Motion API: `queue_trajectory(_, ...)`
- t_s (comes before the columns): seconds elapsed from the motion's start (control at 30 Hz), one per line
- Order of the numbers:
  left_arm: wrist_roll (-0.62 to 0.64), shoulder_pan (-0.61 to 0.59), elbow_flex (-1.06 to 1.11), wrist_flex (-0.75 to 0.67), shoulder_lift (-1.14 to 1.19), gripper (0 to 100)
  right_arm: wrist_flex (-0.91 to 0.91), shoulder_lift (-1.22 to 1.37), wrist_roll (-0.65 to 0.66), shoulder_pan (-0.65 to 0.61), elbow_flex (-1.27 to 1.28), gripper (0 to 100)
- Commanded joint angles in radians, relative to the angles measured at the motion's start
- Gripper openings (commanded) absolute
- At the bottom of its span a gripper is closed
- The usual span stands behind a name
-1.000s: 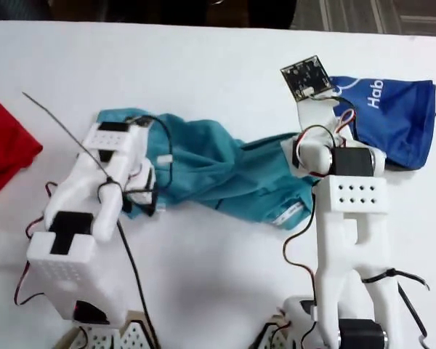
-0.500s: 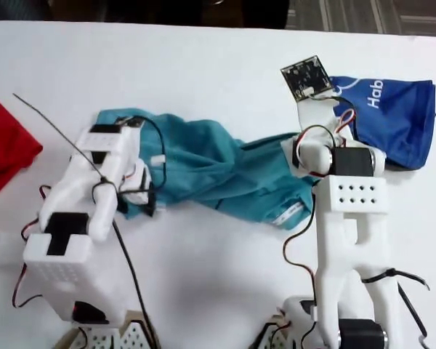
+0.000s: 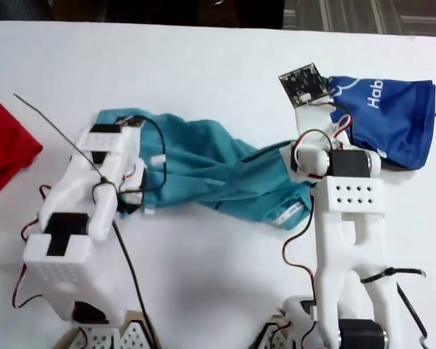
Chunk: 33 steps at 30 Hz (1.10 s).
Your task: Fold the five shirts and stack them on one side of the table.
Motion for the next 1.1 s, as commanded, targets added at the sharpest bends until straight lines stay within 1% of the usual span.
queue_trajectory(0.0,-0.075,-0.003,-0.027,0.092,-0.057,11,-0.018,-0.045,-0.003,-0.005,-0.005,1.9)
queue_trajectory(0.07,-0.103,-0.012,-0.054,0.144,-0.057,18,-0.018,-0.045,-0.003,-0.007,-0.006,1.9)
queue_trajectory(0.1,-0.103,-0.023,-0.071,0.16,-0.057,19,-0.019,-0.045,-0.003,-0.007,-0.006,1.9)
queue_trajectory(0.27,-0.107,-0.061,-0.116,0.157,-0.046,18,-0.039,-0.045,-0.003,-0.007,-0.003,1.9)
queue_trajectory(0.53,-0.1,-0.066,-0.039,-0.066,-0.044,18,-0.039,-0.045,-0.002,-0.007,-0.005,1.9)
queue_trajectory(0.67,-0.107,-0.072,0.002,-0.121,-0.043,18,-0.039,-0.045,-0.002,-0.007,-0.005,1.9)
queue_trajectory(0.83,-0.107,-0.071,0.015,-0.112,-0.023,18,-0.053,-0.045,-0.002,-0.007,-0.008,1.9)
queue_trajectory(0.93,-0.107,-0.069,0.004,-0.104,0.06,18,-0.059,-0.045,-0.002,-0.007,-0.008,1.9)
queue_trajectory(1.0,-0.109,-0.069,-0.024,-0.068,0.112,17,-0.059,-0.045,-0.002,-0.007,-0.008,1.9)
queue_trajectory(1.03,-0.109,-0.069,-0.051,-0.04,0.133,16,-0.059,-0.045,-0.002,-0.007,-0.008,1.9)
queue_trajectory(1.07,-0.109,-0.069,-0.079,-0.015,0.157,12,-0.059,-0.045,-0.002,-0.007,-0.008,1.9)
